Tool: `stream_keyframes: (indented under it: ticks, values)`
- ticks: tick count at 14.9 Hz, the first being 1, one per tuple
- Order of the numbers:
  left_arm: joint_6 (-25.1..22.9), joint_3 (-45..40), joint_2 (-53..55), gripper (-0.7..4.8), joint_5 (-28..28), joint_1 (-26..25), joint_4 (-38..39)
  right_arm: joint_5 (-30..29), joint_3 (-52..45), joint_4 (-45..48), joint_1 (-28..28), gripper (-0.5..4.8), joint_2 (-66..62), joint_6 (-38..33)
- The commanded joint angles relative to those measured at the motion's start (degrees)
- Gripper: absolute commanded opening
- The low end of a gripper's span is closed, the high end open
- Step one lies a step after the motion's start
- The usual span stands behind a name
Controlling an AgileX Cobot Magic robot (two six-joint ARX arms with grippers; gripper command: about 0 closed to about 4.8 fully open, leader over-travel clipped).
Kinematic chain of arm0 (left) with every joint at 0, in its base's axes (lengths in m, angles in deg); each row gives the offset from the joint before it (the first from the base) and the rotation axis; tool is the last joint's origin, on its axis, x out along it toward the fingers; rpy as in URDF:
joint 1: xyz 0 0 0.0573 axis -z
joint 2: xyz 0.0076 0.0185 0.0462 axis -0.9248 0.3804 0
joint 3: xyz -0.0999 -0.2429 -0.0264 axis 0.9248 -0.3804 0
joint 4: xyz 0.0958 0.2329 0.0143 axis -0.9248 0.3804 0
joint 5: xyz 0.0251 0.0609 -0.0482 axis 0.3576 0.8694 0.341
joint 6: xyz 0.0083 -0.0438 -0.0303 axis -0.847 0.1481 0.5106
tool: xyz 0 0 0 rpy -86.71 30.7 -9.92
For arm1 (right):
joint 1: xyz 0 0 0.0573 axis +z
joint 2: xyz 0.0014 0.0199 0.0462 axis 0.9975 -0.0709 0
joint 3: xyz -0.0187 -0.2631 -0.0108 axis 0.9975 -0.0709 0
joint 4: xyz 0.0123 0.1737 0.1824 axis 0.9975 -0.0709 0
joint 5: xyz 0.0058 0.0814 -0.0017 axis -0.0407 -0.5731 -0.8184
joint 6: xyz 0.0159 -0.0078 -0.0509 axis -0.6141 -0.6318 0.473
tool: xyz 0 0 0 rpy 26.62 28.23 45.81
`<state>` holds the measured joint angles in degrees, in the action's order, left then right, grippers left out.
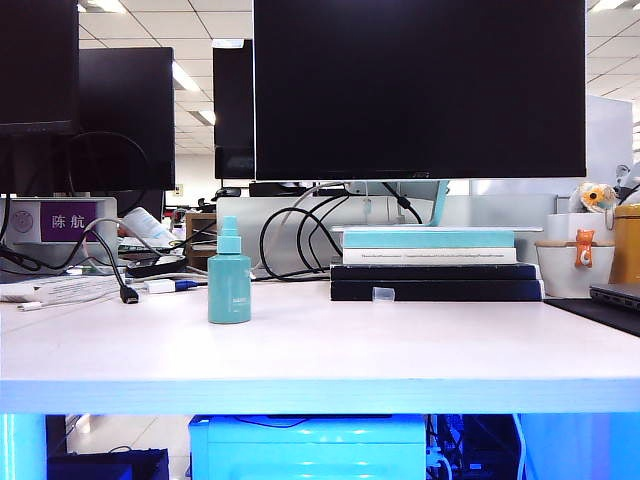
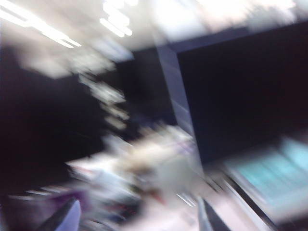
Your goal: Pick up the sprayer with the left hand and remove the lid with the right hand then place it on the table.
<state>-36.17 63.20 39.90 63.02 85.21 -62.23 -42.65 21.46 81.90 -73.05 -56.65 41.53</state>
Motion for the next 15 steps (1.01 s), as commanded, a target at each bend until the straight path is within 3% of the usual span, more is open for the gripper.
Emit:
stream_keyframes:
  ticks: [1, 3, 5, 6, 8, 10, 13, 14, 15]
  values:
    - [-0.4, 0.0, -7.9, 2.36, 5.0, 0.0, 11.9, 3.3, -3.8, 0.2, 0.0, -0.06, 11.1, 4.1]
    - [1.9, -0.5, -12.3, 2.36, 5.9, 0.0, 19.9, 4.8, -8.4, -3.8, 0.0, -0.06, 19.6, 4.4]
    - [3.1, -3.9, -16.8, 2.36, 6.1, 0.0, 20.6, 7.1, -15.3, -6.3, 0.0, -0.06, 27.9, 4.6]
    - [3.2, -10.0, -22.3, 2.30, 6.1, 0.0, 20.1, 9.3, -24.2, -6.3, 0.0, -0.06, 36.2, 4.4]
    - [5.8, -27.5, -34.0, 1.49, 2.8, 0.0, 7.7, 9.7, -40.2, -6.3, 0.0, -0.06, 50.5, -0.7]
    - [11.0, -32.9, -33.8, 1.14, 2.6, 0.2, 2.7, 10.1, -46.0, -6.3, 0.1, -0.06, 54.2, -0.9]
    - [6.0, -39.6, -34.0, 1.09, 2.4, 0.1, 0.6, 12.4, -50.5, -4.2, 0.0, -0.05, 54.2, -0.6]
    - [5.3, -42.3, -33.9, 0.42, 0.7, 0.1, 0.5, 12.4, -51.3, -6.0, 0.0, -0.06, 54.2, 0.2]
    - [4.3, -44.2, -34.0, 0.38, 0.4, 0.1, 0.6, 12.4, -51.3, -9.0, 0.0, -0.05, 54.2, 1.5]
